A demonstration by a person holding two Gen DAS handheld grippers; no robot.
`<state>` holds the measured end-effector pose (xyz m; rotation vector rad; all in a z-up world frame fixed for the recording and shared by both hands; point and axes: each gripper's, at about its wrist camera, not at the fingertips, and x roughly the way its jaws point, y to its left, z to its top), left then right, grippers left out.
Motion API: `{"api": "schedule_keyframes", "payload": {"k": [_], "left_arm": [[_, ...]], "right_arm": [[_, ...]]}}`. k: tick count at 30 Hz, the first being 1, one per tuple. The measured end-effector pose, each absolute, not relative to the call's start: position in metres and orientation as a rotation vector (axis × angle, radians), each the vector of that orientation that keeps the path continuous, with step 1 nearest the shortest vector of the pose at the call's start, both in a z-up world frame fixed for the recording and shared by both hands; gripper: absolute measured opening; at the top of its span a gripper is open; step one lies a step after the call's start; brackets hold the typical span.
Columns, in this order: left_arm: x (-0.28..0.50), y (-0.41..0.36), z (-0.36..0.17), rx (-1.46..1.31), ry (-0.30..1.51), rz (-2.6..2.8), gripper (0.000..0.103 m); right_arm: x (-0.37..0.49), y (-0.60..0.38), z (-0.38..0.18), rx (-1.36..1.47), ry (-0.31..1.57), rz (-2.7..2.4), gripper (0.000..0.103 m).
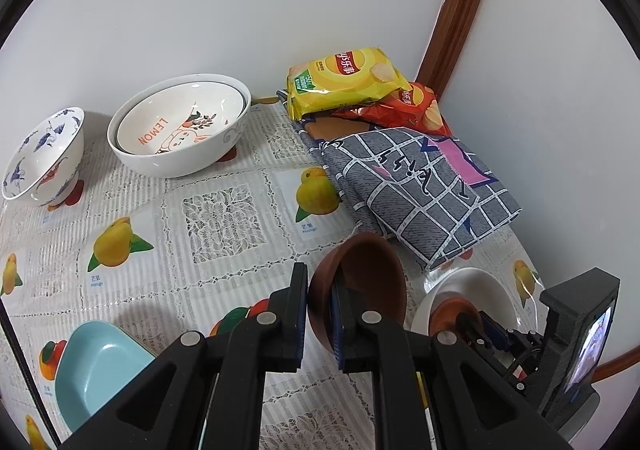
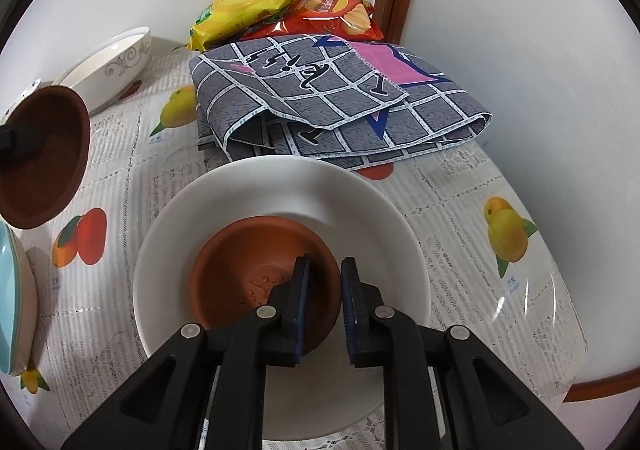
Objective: Organize plates and bowls
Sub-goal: 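Lower the brown bowl into the white bowl and open both tools, then move both tools to the white bowl rim and close them on it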
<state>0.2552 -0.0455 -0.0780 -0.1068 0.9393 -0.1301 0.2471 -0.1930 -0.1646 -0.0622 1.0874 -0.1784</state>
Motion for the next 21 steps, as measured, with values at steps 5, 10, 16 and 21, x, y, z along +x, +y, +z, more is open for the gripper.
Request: {"api": "schedule_keyframes", "payload": {"k": [5, 10, 16, 21], "left_arm": [[0.254, -0.046, -0.077, -0.107, 0.939, -0.133, 0.011], [0.255, -0.046, -0.077, -0.106, 0.938, -0.131, 0.011], [0.251, -0.051, -0.073, -0.105, 0.929, -0.149, 0.011], [0.244, -0.066, -0.067, -0.066, 0.902, -0.152, 0.011]], "right_arm": [[0.247, -0.193, -0.164, -0.062, 1.088, -0.178, 0.018], [0.245, -0.195, -0.158, -0.046, 1.067, -0.167, 0.034], [0.237, -0.203, -0.139, 0.002, 1.023, -0.147, 0.035], [0.223, -0.22, -0.11, 0.07, 0.951, -0.136, 0.053]]}}
